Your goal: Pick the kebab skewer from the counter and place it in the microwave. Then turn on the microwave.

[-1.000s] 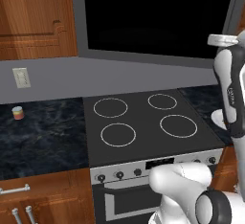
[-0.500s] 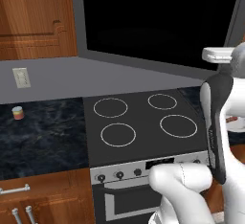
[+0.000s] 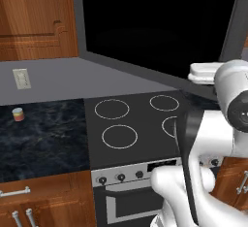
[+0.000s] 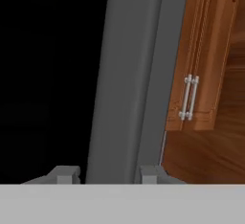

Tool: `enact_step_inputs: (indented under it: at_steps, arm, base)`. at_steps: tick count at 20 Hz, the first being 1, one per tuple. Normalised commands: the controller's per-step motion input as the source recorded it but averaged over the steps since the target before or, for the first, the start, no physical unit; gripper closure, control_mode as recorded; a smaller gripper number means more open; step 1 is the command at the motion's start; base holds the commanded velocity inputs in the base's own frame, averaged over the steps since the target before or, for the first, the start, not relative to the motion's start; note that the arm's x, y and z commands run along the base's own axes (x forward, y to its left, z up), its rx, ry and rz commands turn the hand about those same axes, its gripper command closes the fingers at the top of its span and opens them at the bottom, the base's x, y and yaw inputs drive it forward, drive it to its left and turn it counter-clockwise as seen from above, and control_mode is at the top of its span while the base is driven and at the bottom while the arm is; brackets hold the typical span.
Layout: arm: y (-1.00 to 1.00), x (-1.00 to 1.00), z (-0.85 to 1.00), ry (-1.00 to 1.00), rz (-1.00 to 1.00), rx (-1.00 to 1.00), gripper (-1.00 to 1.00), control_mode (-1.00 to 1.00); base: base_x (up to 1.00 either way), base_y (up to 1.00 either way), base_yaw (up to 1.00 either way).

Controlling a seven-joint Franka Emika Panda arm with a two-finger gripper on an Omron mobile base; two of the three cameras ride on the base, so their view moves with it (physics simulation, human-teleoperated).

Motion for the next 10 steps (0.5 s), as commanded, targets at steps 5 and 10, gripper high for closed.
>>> enact_step_inputs:
  at_steps: [5,10]
  arm:
    - [0.51,-0.81,0.24,0.02,-0.19,-0.08,1.00,-1.00]
    - [0.37,-0.28,0.11,0.05,-0.12,-0.04,1.00,-1.00]
  base:
    - [0.00,0.00,0.00]
    - [0.00,0.00,0.00]
